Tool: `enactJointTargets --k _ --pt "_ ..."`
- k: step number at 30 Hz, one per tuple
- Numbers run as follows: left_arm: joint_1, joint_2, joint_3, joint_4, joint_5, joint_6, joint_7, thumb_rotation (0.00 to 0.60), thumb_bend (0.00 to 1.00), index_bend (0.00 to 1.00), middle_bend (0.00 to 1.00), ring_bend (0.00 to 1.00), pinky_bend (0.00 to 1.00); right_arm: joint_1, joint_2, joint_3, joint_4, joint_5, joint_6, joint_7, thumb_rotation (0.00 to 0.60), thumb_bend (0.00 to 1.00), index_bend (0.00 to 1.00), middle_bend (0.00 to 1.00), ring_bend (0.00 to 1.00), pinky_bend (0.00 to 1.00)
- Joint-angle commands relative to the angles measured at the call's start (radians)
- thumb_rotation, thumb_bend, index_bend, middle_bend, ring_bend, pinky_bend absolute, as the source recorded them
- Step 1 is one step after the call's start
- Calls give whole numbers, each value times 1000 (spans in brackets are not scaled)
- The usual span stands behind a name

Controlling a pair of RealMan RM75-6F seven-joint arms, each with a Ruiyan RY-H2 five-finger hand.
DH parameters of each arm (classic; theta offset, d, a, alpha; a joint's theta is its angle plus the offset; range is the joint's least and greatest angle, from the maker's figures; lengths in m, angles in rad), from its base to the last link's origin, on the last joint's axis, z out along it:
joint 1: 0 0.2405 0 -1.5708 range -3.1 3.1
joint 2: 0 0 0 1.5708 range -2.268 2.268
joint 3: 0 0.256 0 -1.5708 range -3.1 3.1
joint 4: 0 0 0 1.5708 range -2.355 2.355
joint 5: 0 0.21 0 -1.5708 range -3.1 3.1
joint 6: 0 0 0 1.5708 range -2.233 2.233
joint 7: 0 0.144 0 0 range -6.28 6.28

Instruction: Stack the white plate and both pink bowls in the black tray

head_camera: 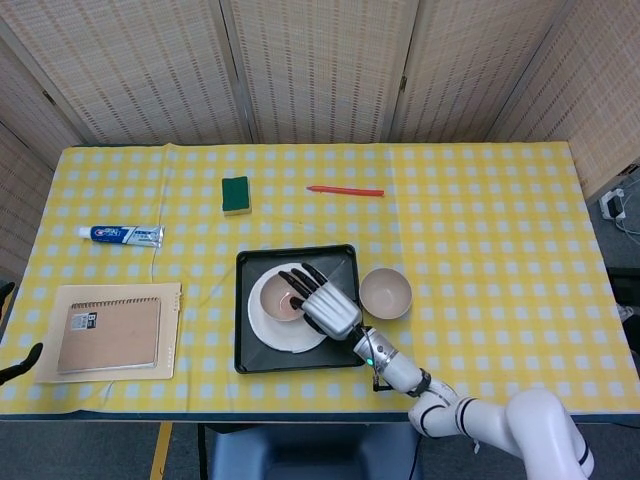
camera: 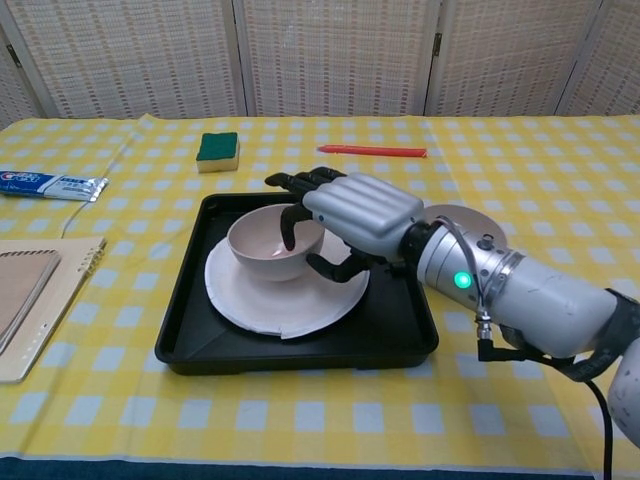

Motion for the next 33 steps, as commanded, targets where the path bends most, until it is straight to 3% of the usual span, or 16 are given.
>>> enactJointTargets --k 1,5,16,22,28,33 --pt "-1 -1 2 -2 1 -5 3 600 326 0 0 0 0 1 1 -7 1 -4 10 12 600 530 146 0 0 0" --pt "-4 4 6 -4 -3 -21 -2 600 349 0 0 0 0 -5 21 -23 -19 -19 38 30 600 531 8 0 0 0" --pt "-16 -9 10 -5 0 -41 35 600 371 0 0 0 0 -105 187 -89 -183 -54 179 78 600 531 0 0 0 0" --pt "-18 -19 12 -6 6 -35 63 600 370 0 0 0 0 -196 290 -151 -227 -71 267 126 600 530 0 0 0 0" --pt "-21 -17 20 -12 20 -40 60 600 370 0 0 0 0 -257 361 -187 -223 -91 325 102 600 531 119 0 0 0" --pt "-20 -17 20 -10 21 -37 58 600 370 0 0 0 0 -292 362 -195 -166 -86 341 107 600 530 236 0 0 0"
